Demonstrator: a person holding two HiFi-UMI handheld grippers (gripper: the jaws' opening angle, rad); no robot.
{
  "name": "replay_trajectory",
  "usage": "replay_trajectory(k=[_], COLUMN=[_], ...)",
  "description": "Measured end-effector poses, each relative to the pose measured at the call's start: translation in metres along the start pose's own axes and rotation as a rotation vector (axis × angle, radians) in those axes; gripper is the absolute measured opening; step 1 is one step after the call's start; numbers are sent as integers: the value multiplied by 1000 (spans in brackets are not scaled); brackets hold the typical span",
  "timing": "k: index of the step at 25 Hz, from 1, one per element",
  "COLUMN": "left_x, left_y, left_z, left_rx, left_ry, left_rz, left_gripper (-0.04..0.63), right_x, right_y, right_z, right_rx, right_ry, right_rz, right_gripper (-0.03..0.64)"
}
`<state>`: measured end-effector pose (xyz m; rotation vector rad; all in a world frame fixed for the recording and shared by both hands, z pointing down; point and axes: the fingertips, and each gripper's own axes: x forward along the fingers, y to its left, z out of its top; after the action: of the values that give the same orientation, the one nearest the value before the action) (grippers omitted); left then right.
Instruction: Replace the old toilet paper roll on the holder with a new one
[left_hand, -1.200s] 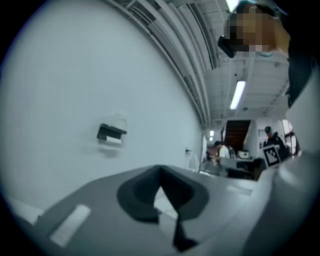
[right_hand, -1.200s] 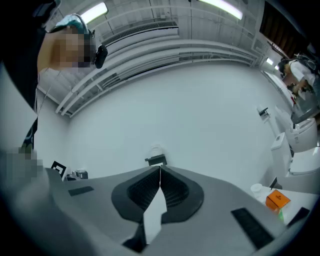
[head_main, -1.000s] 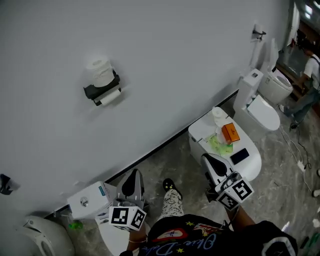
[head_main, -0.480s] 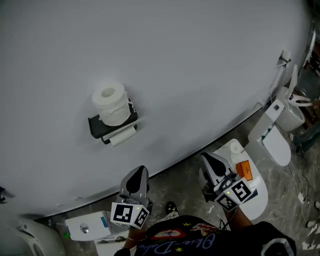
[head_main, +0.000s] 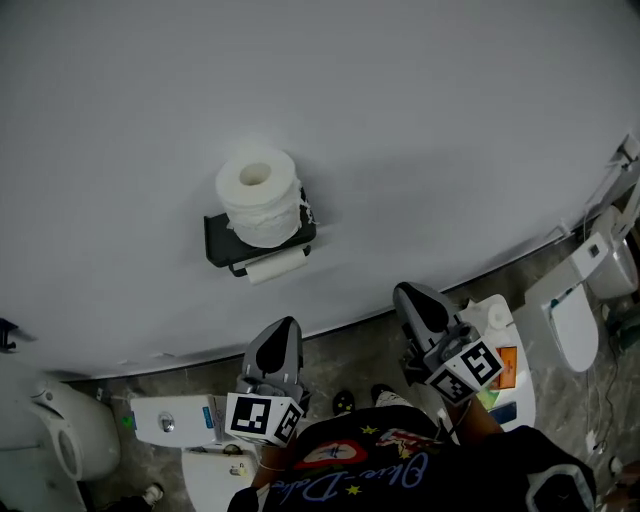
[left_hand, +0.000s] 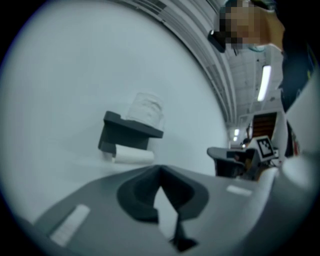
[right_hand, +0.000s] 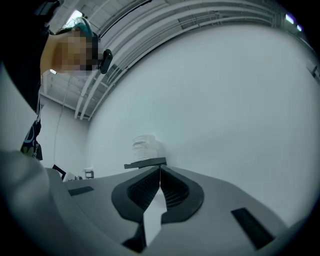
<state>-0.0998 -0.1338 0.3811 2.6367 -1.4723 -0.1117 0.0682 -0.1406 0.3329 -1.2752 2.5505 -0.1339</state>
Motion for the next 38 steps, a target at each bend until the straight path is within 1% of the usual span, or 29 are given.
replay_trajectory(k=[2,3,4,5,7,8,9,10,11,13,14,15,16,17,20,25,26,27,32,38], left_x=[1,3,4,6,9,11,15,19,23,31,35,39,43,47,58,71,72,73,85,123], left_y=[3,5,9,15,31,40,48,55,60,69,73,76,78,80,85,93,92,92,83,50], left_z=[-1,-2,-3,-4,-5,-6,-7,-7,-7,-6,-5,-4,-3,0,8,14,15,15,13,11], left_rx=[-28,-66,-130,-213,-378,-449,-520,-596,-679,-849,-924,-984,-1024,-1045,-1049,-1064,-1059,-1053,-1048,-1061], left_ry=[-4,-12,-32,-64,-143,-180,-212,-245,-281,-368,-410,-447,-477,-502,-547,-576,-577,-578,-556,-480], left_rz=[36,49,63,80,129,151,165,168,158,111,86,69,60,57,60,47,43,39,1,-80], left_gripper=[-12,-12,-12,-12,-12,-12,7,79,126,180,196,206,222,228,236,234,189,172,170,170], right_x=[12,16,20,23,25,25,25,24,23,22,21,21,20,20,21,20,19,19,16,1], right_y=[0,-1,-3,-6,-12,-15,-19,-22,-26,-32,-36,-39,-41,-44,-50,-59,-62,-65,-75,-90], right_z=[2,3,5,6,9,10,11,11,12,13,14,15,15,16,16,18,18,19,18,22], right_rx=[-2,-11,-19,-21,-16,-18,-24,-29,-31,-27,-26,-28,-29,-28,-14,-21,-20,-20,-12,-13], right_ry=[14,21,28,34,41,44,47,50,53,54,53,52,51,51,53,54,53,51,47,40], right_rz=[52,71,85,94,107,111,113,114,113,111,109,106,103,100,92,71,62,54,19,-35], right_gripper=[12,12,12,12,12,12,12,12,12,12,12,12,12,12,12,12,12,12,12,12])
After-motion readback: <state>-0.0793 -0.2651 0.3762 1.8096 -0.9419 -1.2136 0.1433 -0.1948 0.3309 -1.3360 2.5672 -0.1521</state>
